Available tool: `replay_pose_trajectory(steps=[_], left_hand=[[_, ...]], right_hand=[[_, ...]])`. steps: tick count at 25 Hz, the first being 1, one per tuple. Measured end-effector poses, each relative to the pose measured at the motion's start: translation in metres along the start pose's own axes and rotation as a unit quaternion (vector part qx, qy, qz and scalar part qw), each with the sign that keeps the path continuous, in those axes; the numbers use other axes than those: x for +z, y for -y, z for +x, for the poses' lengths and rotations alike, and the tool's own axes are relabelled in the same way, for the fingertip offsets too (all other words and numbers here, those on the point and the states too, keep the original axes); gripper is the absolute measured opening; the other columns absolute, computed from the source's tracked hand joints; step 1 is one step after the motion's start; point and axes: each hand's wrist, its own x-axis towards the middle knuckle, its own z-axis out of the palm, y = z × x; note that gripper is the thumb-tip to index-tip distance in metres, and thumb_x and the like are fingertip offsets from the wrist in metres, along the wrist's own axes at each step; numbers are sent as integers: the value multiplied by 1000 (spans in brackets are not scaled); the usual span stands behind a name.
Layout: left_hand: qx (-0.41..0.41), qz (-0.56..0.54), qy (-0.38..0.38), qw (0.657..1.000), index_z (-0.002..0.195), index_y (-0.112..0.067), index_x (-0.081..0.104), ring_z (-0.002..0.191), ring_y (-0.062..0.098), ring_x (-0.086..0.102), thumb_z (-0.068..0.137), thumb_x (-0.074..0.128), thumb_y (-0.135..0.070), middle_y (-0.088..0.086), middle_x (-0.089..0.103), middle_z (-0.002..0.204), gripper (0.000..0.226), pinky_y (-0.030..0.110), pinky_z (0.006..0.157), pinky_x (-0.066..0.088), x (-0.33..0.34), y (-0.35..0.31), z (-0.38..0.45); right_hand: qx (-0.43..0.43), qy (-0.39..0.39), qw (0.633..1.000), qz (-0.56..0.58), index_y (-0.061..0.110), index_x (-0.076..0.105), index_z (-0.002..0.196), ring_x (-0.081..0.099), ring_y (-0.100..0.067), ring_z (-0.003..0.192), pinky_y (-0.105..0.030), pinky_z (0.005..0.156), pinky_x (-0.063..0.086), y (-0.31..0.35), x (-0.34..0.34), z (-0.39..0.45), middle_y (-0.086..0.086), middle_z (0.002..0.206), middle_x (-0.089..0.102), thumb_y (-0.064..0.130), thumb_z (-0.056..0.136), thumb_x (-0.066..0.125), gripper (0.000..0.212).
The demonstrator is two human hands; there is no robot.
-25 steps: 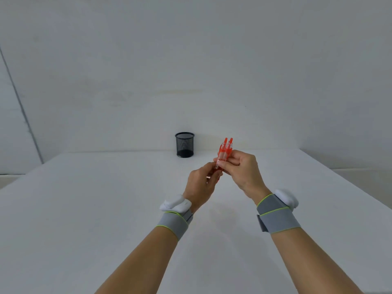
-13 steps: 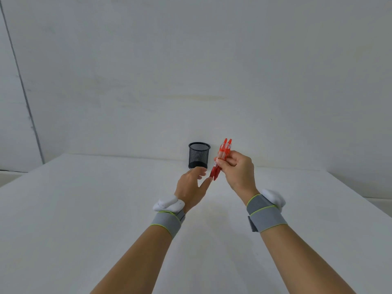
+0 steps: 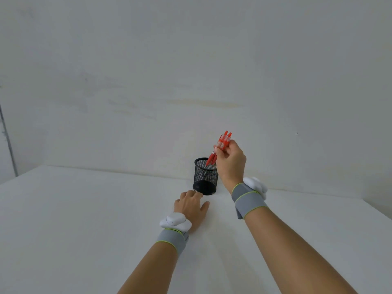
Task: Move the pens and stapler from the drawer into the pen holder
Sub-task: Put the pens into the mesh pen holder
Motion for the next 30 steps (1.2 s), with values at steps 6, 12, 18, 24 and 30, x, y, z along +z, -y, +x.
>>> replay_pose_trajectory(steps=[6,12,18,24,30], left_hand=[[7,43,-3,999,114,-15,52,118,30,43,88,41,-42,8,51,126,39,40,100,31,18,15,6],[17,39,-15,999,114,-15,52,116,31,44,87,42,-41,10,52,124,39,41,99,31,15,9,7],[15,30,-19,999,114,-16,53,117,31,44,87,43,-41,9,52,124,38,41,100,31,16,8,8],[15,35,-24,999,115,-18,53,118,30,44,87,43,-42,7,52,125,38,41,100,31,17,11,9],[11,37,-25,999,117,-18,52,119,29,43,87,43,-42,6,52,127,39,41,101,30,17,10,10]], right_hand=[[13,32,998,-44,3,59,91,67,-33,88,-44,84,52,-38,36,17,-16,93,73,4,85,55,7],[51,79,977,-189,5,58,97,59,-38,98,-42,85,46,-57,45,27,-17,101,69,10,83,54,15],[63,129,963,-229,8,56,97,58,-36,99,-45,93,44,-63,45,31,-13,101,69,23,90,44,20],[54,138,956,-252,9,54,95,57,-37,99,-47,97,40,-65,48,28,-15,103,67,25,91,42,20],[65,156,964,-204,6,46,117,54,-39,108,-45,93,40,-68,48,29,-18,116,62,24,92,42,31]])
